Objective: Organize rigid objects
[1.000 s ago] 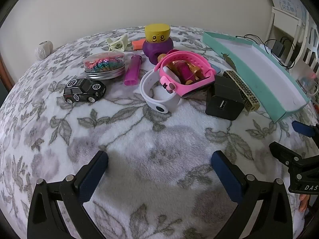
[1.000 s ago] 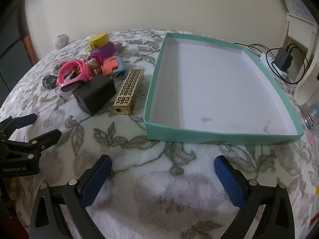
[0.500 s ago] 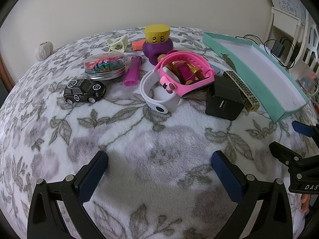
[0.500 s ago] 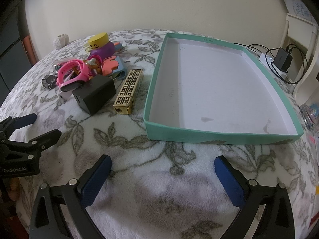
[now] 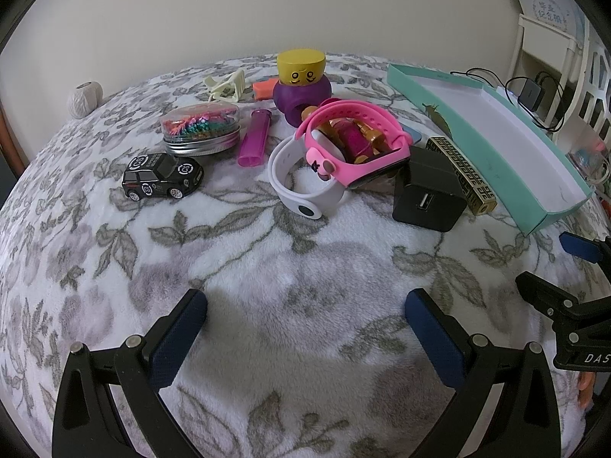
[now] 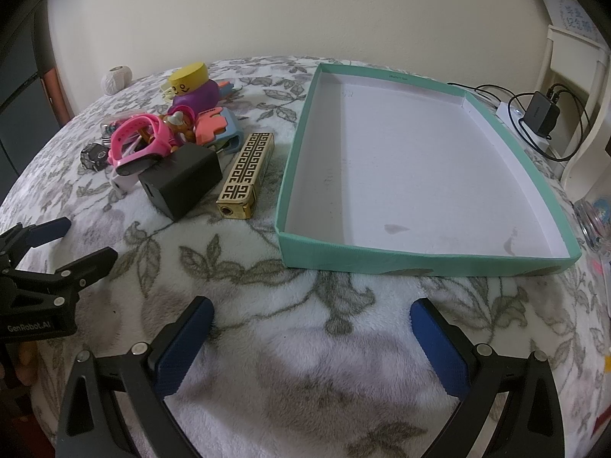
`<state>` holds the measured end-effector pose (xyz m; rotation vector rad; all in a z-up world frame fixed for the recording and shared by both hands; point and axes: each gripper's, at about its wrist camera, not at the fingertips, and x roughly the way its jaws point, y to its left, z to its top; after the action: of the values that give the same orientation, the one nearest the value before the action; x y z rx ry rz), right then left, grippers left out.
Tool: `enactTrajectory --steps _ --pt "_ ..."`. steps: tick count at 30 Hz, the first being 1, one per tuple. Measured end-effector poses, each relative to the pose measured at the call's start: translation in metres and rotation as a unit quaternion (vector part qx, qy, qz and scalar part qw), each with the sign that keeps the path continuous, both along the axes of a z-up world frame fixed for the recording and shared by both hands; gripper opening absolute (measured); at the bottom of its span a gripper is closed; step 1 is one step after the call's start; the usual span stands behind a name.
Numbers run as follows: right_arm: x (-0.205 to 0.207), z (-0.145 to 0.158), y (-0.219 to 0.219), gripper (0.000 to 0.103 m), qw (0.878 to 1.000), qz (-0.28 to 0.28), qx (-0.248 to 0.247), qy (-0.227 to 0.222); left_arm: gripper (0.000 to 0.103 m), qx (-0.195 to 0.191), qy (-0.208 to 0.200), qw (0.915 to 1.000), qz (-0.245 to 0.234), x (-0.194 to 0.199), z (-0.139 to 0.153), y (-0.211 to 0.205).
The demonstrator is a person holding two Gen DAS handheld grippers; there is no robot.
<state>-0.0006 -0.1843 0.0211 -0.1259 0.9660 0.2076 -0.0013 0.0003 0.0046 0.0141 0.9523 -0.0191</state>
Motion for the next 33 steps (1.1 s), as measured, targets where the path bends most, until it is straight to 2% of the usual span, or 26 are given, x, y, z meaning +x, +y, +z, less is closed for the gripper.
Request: enactTrajectory --steps 23,25,27,30,33 --pt "0.001 0.002 -0.003 0.103 1.000 0.002 0.006 0.006 0.103 -0.010 0.010 0.9999 -0.009 0.005 0.001 0.003" --pt "0.001 0.009 -0.005 0.103 1.000 0.007 0.020 0.011 0.103 -0.016 0.004 0.9997 -0.016 0.006 0.011 0.007" --pt "0.001 0.020 -0.007 0.103 1.000 0.010 0.029 0.004 0.103 -0.012 -0.019 0.9997 -0.013 0.009 0.034 0.015" --pt "0.003 0.049 -0.008 0.103 0.999 0.016 0.020 -0.025 0.103 -0.006 -0.037 0.9993 -0.001 0.020 0.065 0.026" --pt "0.013 0.082 -0.010 0.103 0.999 0.015 0.019 -0.040 0.103 0.013 -0.036 0.9989 0.028 0.036 0.096 0.040"
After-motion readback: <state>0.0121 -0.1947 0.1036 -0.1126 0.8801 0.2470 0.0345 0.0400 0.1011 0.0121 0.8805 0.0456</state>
